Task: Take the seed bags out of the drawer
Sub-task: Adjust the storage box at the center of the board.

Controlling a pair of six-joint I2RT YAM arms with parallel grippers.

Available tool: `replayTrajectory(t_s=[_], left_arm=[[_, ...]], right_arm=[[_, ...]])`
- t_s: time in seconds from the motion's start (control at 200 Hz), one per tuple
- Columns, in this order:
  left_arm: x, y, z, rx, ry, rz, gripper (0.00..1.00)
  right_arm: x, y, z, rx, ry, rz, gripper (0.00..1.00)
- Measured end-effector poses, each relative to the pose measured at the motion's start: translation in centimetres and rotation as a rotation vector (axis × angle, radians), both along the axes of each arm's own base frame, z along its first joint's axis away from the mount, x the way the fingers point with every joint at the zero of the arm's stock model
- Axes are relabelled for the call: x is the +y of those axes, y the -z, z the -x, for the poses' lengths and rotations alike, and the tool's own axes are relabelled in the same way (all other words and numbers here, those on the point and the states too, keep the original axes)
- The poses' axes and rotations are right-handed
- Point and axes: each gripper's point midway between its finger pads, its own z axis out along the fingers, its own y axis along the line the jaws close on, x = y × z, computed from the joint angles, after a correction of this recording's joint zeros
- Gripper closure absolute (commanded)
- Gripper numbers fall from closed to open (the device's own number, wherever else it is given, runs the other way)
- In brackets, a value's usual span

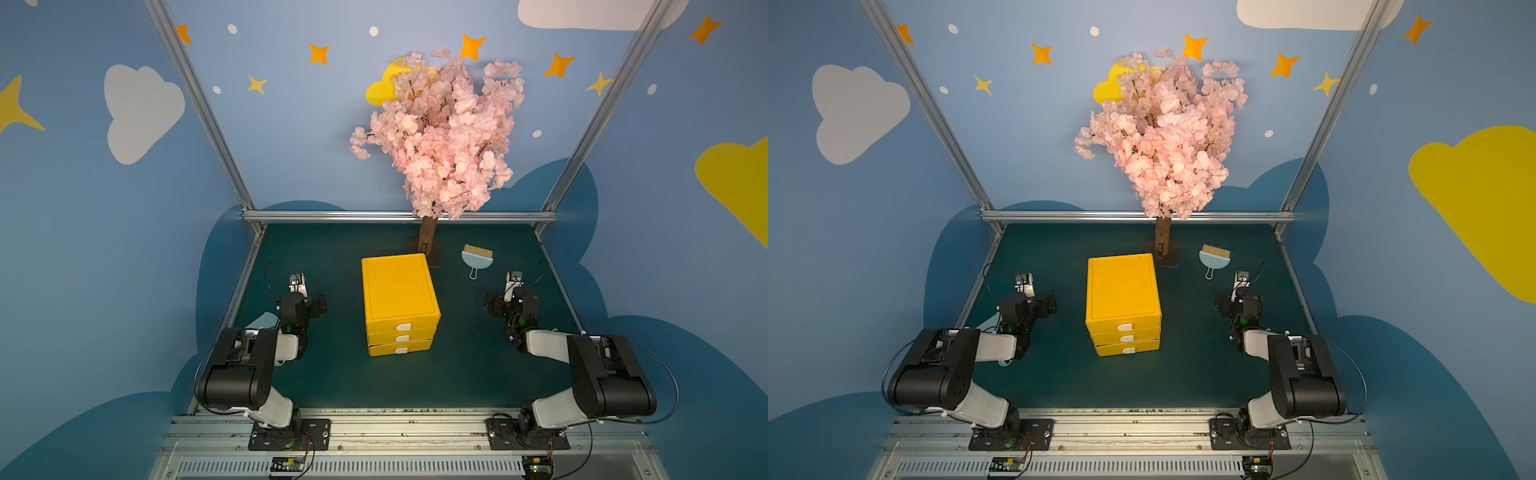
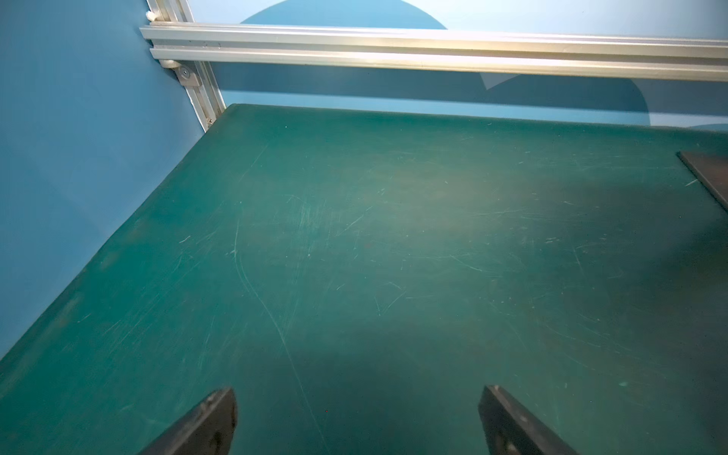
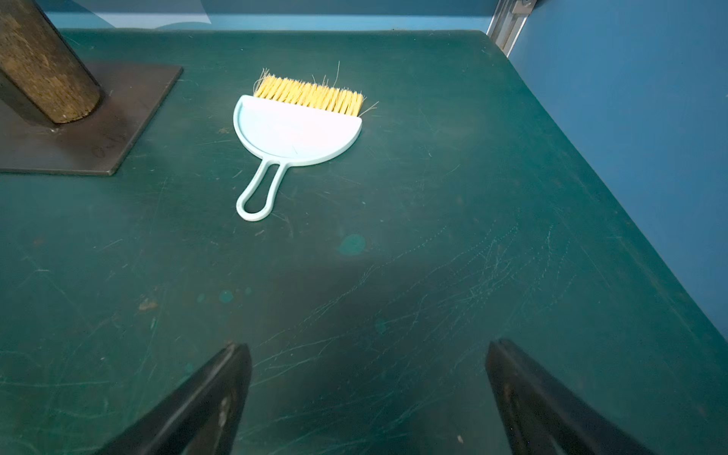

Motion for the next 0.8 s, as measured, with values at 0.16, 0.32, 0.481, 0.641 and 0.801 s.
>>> replayTrajectory(t_s=[0.16,0.32,0.481,0.641,0.801], left_arm=[[0.00,0.00,0.00,0.000,0.000,0.000,0.00],[0.00,0.00,0.00,0.000,0.000,0.000,0.00],[-0.01,0.00,0.00,0.000,0.000,0.001,0.00],[0.00,0.00,0.00,0.000,0.000,0.000,0.00],[0.05,-0.11,0.04,0.015,-0.011,-0.011,0.00]], right_arm=[[0.00,0.00,0.00,0.000,0.000,0.000,0.02],[0.00,0.00,0.00,0.000,0.000,0.000,0.01],[0.01,0.00,0.00,0.000,0.000,0.000,0.02],[-0.03,0.03,-0.01,0.001,-0.006,-0.007,0.02],[-0.16,-0.47,0.25,0.000,-0.001,-0.011,0.02]])
